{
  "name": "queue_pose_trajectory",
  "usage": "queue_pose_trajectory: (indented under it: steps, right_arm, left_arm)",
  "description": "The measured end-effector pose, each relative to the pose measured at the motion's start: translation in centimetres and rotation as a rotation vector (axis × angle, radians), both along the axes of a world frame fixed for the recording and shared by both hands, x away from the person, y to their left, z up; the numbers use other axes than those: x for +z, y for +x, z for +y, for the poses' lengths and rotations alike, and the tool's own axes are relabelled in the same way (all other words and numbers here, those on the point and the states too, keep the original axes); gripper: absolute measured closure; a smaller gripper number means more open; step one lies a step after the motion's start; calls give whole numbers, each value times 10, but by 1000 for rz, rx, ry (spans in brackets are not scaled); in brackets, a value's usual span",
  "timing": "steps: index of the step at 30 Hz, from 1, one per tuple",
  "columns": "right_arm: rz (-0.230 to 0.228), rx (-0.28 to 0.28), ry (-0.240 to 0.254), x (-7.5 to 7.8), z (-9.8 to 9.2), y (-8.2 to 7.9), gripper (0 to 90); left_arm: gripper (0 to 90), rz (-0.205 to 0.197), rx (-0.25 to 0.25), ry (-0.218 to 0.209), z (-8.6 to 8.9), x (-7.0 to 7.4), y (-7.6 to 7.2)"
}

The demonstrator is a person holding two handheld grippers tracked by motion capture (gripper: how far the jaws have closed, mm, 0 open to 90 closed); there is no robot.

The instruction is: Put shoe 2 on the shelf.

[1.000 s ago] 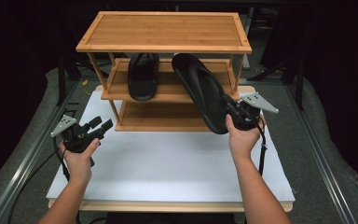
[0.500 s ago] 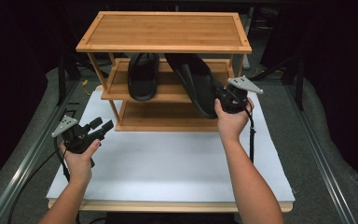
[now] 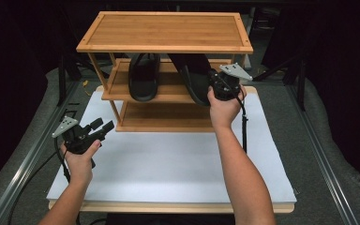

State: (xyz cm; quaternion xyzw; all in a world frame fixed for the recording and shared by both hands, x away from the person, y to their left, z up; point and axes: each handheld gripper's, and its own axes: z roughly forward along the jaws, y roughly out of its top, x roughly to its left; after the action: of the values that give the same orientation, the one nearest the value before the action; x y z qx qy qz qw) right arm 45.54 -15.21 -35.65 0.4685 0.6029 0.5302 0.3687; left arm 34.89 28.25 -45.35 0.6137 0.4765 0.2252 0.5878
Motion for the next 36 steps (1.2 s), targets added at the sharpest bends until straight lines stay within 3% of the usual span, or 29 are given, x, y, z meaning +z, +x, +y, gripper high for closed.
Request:
queue_pose_trajectory:
  steps: [8, 14, 29, 30, 36]
  right_arm:
    - [31, -39, 1, -4, 1, 16, 845]
    - [49, -78, -45, -9, 7, 24, 845]
    - [64, -115, -49, -20, 11, 29, 838]
    - [59, -104, -24, -21, 10, 29, 837]
    - [70, -107, -20, -20, 10, 30, 829]
  left_arm:
    - [409, 3, -2, -5, 0, -1, 1]
    - [408, 7, -6, -4, 0, -2, 1]
    - [408, 12, -11, -3, -2, -4, 2]
    - [409, 13, -11, -4, -2, -4, 2]
    - [408, 16, -10, -2, -2, -5, 2]
